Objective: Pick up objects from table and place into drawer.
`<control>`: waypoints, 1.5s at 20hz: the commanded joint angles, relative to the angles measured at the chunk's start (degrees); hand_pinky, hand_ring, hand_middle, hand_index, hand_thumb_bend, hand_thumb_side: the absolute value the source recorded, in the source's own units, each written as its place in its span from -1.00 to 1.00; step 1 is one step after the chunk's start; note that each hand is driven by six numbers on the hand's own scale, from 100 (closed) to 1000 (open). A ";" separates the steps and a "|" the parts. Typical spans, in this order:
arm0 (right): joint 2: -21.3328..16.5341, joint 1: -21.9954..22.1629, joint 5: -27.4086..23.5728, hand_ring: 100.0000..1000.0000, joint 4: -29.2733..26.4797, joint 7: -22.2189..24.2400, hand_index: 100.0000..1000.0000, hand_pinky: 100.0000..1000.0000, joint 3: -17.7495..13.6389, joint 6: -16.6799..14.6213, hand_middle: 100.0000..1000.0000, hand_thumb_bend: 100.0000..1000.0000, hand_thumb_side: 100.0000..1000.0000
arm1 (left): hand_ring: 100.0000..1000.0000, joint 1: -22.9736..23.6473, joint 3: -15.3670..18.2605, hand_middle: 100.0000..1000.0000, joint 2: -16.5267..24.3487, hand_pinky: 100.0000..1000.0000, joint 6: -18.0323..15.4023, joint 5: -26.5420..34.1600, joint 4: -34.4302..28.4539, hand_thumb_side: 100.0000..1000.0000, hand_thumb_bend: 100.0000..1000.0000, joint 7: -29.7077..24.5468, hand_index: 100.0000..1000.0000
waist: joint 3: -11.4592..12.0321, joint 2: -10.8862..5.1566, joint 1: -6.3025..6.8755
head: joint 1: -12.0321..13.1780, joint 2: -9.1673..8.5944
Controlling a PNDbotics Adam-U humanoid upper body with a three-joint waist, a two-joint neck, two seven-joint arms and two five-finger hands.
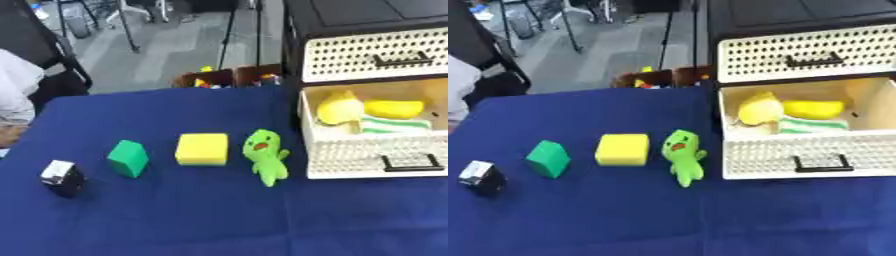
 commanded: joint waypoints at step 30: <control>1.70 2.45 -4.90 0.43 -0.89 -2.28 0.63 0.16 -3.16 -7.11 0.35 -1.00 1.00 | 0.71 -5.57 -0.34 0.77 24.40 0.54 2.64 -20.76 17.38 0.58 0.35 -48.05 1.00 | -0.24 -3.83 0.52 | -0.58 8.26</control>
